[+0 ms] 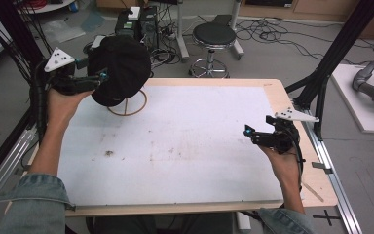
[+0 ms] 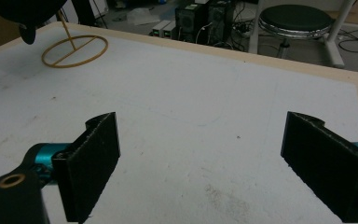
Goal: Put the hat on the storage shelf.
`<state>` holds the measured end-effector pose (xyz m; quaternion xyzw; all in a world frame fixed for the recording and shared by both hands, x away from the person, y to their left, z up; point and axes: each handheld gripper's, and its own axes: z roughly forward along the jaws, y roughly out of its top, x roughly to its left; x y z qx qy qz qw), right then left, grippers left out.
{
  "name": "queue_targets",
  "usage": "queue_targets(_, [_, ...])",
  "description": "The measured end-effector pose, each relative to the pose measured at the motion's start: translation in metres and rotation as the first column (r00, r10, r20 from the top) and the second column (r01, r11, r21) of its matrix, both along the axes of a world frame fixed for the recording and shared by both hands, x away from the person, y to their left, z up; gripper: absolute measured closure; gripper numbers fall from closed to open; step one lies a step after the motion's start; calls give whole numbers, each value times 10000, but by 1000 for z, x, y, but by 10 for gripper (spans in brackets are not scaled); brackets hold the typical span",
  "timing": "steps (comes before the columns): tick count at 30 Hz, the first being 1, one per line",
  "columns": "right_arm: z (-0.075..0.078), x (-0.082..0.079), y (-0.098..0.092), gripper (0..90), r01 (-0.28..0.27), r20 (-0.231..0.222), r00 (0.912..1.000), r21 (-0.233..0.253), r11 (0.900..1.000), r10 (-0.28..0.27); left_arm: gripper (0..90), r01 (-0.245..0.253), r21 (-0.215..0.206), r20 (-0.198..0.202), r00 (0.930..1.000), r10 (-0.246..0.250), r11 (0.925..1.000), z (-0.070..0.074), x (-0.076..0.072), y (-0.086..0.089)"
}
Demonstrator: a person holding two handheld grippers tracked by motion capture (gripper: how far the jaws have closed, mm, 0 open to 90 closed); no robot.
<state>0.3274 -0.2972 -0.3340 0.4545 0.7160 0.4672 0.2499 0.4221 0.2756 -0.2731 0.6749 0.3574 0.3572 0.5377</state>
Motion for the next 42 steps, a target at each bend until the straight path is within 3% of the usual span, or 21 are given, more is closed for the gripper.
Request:
queue_targets(8, [0,0,1,113,-33,43,10000,-30,10000,33,224,245,-114,-157,9996,-247,9996,-10,-22,1])
queue_targets(10, [0,-1,1,113,-30,45,10000,-7,10000,30,216,350,20,-294,9990,-349,9994,-12,-28,0])
queue_targets(22, [1,-2,2,113,-17,24,10000,6,10000,17,210,742,-47,-281,9968,-743,9972,-31,-63,-4])
queue_targets(26, [1,-2,2,113,-9,29,10000,-16,10000,9,209,683,136,-244,9974,-680,9976,-38,-73,-5])
queue_targets(32, [0,-2,3,113,5,-11,10000,-29,10000,-5,209,586,77,-221,9980,-584,9983,-51,-85,-5])
queue_targets(42, [0,-1,1,113,46,-48,10000,-47,10000,-46,208,482,56,-523,9975,-478,9988,-71,-95,-5])
